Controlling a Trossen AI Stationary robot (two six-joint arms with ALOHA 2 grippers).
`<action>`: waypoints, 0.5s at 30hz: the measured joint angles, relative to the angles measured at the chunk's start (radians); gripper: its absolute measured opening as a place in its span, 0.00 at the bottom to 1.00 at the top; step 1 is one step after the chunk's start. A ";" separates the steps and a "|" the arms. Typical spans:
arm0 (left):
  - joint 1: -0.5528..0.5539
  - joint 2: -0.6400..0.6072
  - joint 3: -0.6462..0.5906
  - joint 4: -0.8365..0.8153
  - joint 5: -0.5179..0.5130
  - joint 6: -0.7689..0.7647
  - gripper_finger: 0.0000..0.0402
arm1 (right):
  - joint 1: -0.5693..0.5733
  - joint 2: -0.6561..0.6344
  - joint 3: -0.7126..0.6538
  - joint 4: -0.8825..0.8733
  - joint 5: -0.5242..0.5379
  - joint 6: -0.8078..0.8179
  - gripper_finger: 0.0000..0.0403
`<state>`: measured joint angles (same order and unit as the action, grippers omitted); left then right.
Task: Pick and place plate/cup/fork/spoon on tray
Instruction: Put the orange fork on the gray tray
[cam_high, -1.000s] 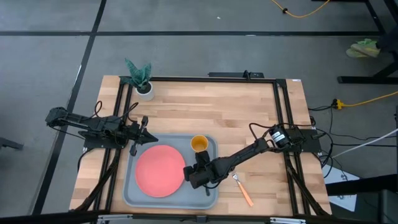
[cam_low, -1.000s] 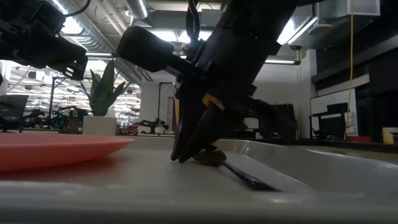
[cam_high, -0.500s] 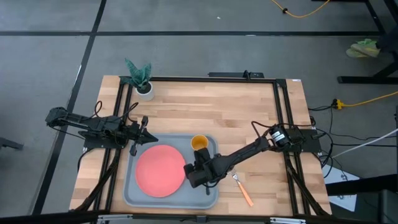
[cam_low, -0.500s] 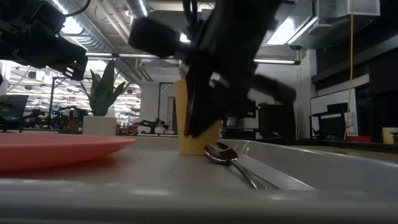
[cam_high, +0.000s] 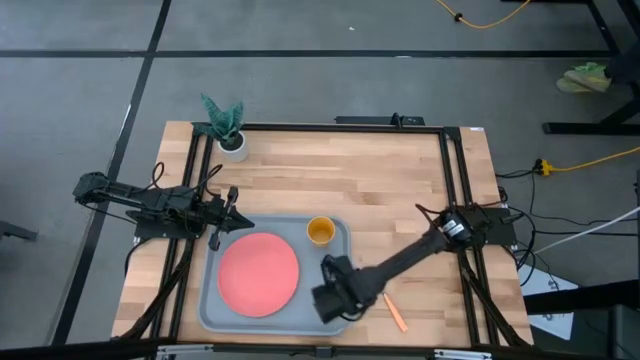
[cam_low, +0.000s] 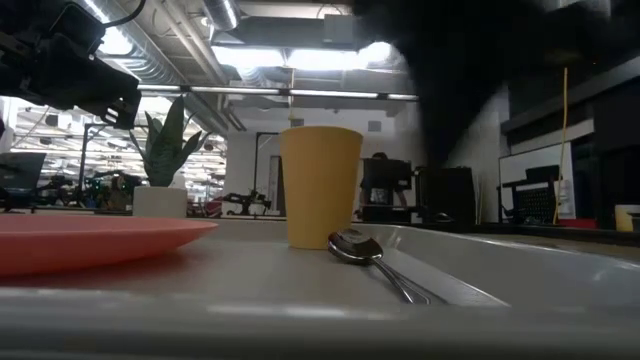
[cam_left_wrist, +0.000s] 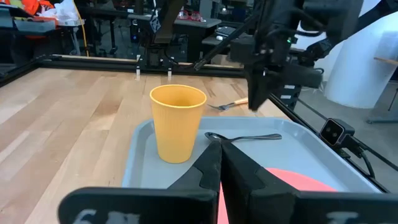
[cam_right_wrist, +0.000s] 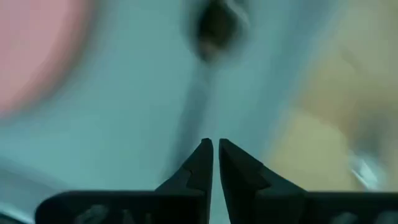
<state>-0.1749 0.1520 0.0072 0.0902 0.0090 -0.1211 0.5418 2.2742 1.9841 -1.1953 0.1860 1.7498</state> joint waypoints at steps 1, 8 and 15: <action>0.000 0.000 0.000 0.000 0.000 0.000 0.00 | 0.017 0.000 0.006 -0.044 -0.024 0.040 0.08; 0.000 0.000 0.000 0.000 0.000 0.000 0.00 | 0.116 0.000 0.047 -0.102 -0.060 0.104 0.08; 0.000 0.000 0.000 0.000 0.000 0.000 0.00 | 0.173 0.000 0.048 0.036 -0.154 0.104 0.08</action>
<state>-0.1750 0.1520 0.0073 0.0902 0.0090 -0.1211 0.7151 2.2742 2.0319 -1.1595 0.0319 1.8542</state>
